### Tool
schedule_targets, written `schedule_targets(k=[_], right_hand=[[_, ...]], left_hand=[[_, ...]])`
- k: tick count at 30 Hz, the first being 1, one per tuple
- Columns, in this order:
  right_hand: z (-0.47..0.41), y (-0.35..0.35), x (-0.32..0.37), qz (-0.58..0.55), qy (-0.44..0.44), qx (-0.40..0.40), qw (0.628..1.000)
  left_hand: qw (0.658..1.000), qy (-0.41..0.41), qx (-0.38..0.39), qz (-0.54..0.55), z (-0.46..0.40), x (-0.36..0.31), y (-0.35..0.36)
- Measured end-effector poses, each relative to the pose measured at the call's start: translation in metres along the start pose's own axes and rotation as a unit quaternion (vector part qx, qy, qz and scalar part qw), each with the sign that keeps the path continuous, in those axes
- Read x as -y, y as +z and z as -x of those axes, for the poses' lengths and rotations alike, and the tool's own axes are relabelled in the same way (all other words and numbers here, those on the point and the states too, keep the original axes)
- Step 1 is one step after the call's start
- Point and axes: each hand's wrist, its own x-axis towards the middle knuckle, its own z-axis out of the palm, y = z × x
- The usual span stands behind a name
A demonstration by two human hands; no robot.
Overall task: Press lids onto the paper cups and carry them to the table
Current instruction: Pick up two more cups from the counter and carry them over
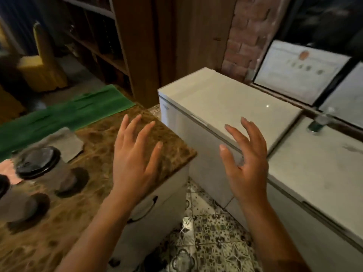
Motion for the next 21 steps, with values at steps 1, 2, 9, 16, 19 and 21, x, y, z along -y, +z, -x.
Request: schedule_targets(k=[1, 2, 9, 16, 19, 21], right_hand=[[0.008, -0.023, -0.01, 0.013, 0.013, -0.013, 1.0], [0.016, -0.047, -0.02, 0.024, 0.025, -0.025, 0.999], [0.086, -0.208, -0.082, 0.124, 0.096, -0.102, 0.982], [0.156, -0.342, -0.117, 0.193, 0.17, -0.198, 0.946], [0.183, -0.383, -0.129, 0.207, 0.2, -0.255, 0.923], [0.199, -0.408, -0.136, 0.226, 0.22, -0.291, 0.903]], left_hand=[[1.0, 0.015, 0.014, 0.006, 0.003, -0.019, 0.013], [0.999, 0.03, 0.026, 0.014, 0.007, -0.038, 0.026], [0.984, 0.125, 0.094, 0.09, 0.053, -0.177, 0.105], [0.94, 0.229, 0.168, 0.19, 0.092, -0.307, 0.177], [0.915, 0.268, 0.207, 0.218, 0.107, -0.358, 0.206], [0.894, 0.3, 0.233, 0.236, 0.117, -0.391, 0.227]])
